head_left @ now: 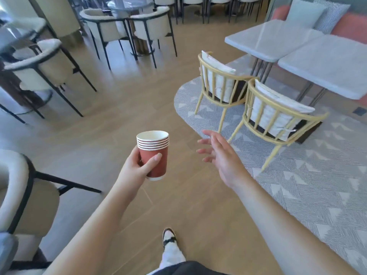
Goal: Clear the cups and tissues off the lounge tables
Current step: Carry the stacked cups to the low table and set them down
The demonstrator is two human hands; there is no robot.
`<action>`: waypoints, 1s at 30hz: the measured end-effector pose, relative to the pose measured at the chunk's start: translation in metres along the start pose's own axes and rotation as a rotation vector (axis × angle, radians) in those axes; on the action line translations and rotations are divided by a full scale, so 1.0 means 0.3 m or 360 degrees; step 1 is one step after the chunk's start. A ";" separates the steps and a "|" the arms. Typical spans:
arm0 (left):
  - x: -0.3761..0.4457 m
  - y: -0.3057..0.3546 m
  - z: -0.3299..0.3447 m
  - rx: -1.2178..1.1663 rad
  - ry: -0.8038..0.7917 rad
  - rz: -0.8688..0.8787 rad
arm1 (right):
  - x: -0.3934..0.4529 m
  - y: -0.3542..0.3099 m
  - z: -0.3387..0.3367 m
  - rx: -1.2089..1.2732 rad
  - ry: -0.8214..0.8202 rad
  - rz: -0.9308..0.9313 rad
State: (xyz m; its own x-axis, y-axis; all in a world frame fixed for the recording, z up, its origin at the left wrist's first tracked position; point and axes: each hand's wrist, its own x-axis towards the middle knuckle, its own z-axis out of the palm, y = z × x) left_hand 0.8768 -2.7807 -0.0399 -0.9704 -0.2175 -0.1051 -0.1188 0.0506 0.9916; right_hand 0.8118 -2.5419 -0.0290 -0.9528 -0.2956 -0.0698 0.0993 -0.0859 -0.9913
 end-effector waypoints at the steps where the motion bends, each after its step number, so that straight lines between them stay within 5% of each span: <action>1: 0.055 -0.006 -0.016 -0.0003 0.0012 -0.0004 | 0.063 0.002 0.009 0.0008 -0.0013 0.0011; 16: 1.008 0.058 -0.367 -0.0017 0.0040 -0.0007 | 1.044 -0.007 0.269 0.0019 -0.0006 0.0103; 30: 1.923 0.116 -0.203 0.0049 -0.0067 -0.0054 | 1.921 -0.028 0.055 0.0038 0.0089 0.0106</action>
State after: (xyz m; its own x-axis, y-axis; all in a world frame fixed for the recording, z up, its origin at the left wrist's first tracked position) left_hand 0.3256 -2.9638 -0.0614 -0.9736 -0.1782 -0.1426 -0.1578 0.0741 0.9847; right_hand 0.2666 -2.7273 -0.0589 -0.9583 -0.2477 -0.1426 0.1694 -0.0906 -0.9814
